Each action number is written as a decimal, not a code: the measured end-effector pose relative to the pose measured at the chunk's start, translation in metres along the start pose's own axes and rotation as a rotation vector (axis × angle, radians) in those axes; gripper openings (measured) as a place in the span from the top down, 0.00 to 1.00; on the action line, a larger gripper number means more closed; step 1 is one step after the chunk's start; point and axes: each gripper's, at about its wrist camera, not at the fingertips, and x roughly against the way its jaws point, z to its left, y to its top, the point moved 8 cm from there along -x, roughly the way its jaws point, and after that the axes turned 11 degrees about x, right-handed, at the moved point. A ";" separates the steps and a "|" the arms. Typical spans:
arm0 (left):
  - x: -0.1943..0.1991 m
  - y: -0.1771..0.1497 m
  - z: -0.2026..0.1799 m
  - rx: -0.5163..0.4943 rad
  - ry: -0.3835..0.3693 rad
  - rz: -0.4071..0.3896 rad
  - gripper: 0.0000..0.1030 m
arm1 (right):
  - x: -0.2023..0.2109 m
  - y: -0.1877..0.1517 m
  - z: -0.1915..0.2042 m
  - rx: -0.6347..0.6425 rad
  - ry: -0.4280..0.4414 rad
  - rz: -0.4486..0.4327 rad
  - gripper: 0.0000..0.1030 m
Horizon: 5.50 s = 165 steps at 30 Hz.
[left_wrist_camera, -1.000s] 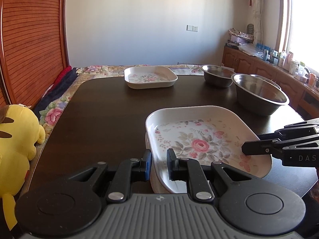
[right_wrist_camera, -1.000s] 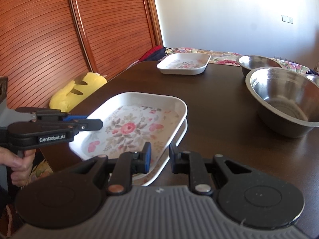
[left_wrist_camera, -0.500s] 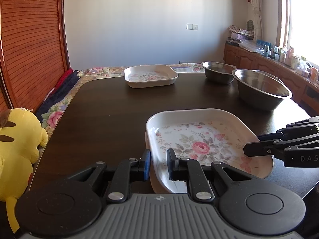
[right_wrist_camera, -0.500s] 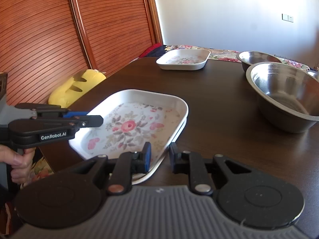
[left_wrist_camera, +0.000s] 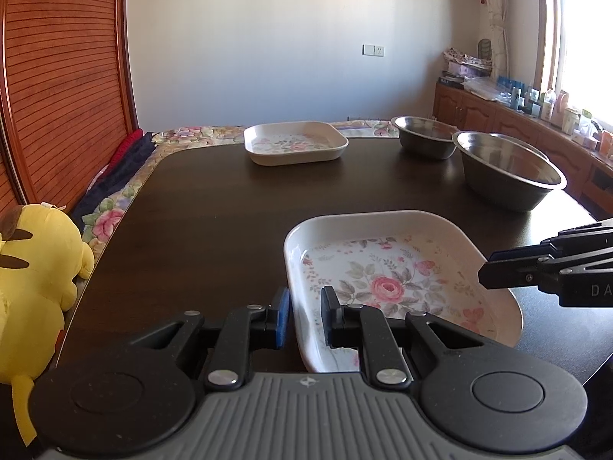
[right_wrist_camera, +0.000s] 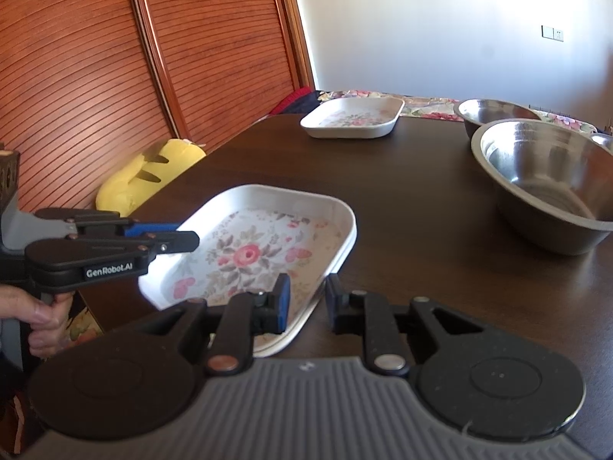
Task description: Organize plates and bowls
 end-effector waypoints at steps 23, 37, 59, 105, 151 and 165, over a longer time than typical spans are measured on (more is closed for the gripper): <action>-0.013 0.071 -0.001 -0.047 -0.019 -0.076 0.65 | -0.005 0.078 -0.031 0.076 -0.029 -0.072 0.79; -0.068 0.116 0.008 -0.079 -0.029 -0.046 0.44 | -0.055 0.118 -0.061 0.093 -0.027 -0.006 0.78; -0.149 0.162 0.030 -0.085 -0.022 -0.023 0.32 | -0.143 0.147 -0.107 0.032 -0.040 0.130 0.65; -0.204 0.161 0.058 0.065 -0.044 0.133 0.80 | -0.184 0.137 -0.111 -0.064 0.013 0.249 0.81; -0.038 0.139 -0.006 -0.052 -0.098 -0.039 0.80 | -0.044 0.120 -0.080 -0.032 0.017 0.061 0.81; -0.013 0.107 -0.015 -0.062 -0.113 -0.021 0.80 | -0.020 0.093 -0.065 -0.033 0.021 0.074 0.81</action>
